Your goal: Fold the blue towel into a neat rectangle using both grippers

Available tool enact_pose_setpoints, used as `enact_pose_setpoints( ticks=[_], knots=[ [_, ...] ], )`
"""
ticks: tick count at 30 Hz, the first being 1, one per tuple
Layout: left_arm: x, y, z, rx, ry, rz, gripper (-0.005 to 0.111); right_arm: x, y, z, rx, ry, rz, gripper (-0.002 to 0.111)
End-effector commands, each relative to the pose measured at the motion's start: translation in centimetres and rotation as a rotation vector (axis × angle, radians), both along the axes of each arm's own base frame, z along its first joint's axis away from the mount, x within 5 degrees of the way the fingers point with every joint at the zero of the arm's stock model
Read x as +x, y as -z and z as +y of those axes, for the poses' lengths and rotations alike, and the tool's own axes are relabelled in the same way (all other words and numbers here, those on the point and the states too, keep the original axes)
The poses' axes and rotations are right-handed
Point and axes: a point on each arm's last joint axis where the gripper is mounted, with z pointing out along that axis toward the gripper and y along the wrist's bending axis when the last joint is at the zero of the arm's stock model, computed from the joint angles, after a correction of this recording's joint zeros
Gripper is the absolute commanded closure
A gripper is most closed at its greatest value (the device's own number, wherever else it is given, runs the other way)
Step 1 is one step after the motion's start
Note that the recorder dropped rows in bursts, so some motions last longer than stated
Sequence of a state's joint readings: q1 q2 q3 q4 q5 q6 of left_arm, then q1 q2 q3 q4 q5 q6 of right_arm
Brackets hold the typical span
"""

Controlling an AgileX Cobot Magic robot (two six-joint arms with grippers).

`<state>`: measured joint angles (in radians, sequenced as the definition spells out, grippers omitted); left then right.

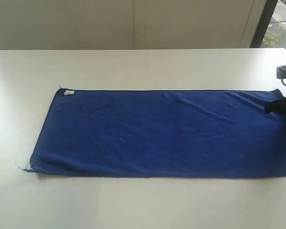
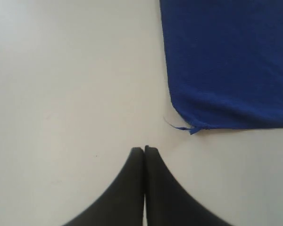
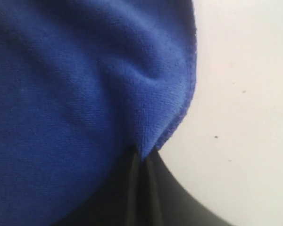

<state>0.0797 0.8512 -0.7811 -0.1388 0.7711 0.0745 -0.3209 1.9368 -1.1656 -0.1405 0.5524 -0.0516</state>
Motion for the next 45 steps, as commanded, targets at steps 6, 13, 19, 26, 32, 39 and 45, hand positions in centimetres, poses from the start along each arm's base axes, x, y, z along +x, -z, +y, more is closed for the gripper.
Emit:
enact_pose_setpoints(
  ticks=[6,13,19,26,32,39,45],
  knots=[
    [-0.2,0.1,-0.1,-0.006,0.003,0.0,0.107,-2.2,-9.7,0.4,-0.09,0.02,-0.215,0.108],
    [-0.2,0.1,-0.1,-0.006,0.003,0.0,0.107,-2.9,-13.8,5.5,-0.046,-0.077,-0.293,0.108],
    [-0.2,0.1,-0.1,-0.006,0.003,0.0,0.107,-2.0,-16.0,13.2,0.006,-0.28,-0.306,0.108],
    [-0.2,0.1,-0.1,-0.006,0.003,0.0,0.107,-0.2,-16.3,21.7,0.089,-0.444,-0.314,0.108],
    [-0.2,0.1,-0.1,-0.006,0.003,0.0,0.107,1.8,-14.6,29.4,0.13,-0.581,-0.293,0.108],
    [-0.2,0.1,-0.1,-0.006,0.003,0.0,0.107,3.2,-10.3,37.8,0.153,-0.713,-0.239,0.108],
    [-0.2,0.1,-0.1,-0.006,0.003,0.0,0.107,4.1,-7.2,42.6,0.205,-0.76,-0.231,0.108]
  ],
)
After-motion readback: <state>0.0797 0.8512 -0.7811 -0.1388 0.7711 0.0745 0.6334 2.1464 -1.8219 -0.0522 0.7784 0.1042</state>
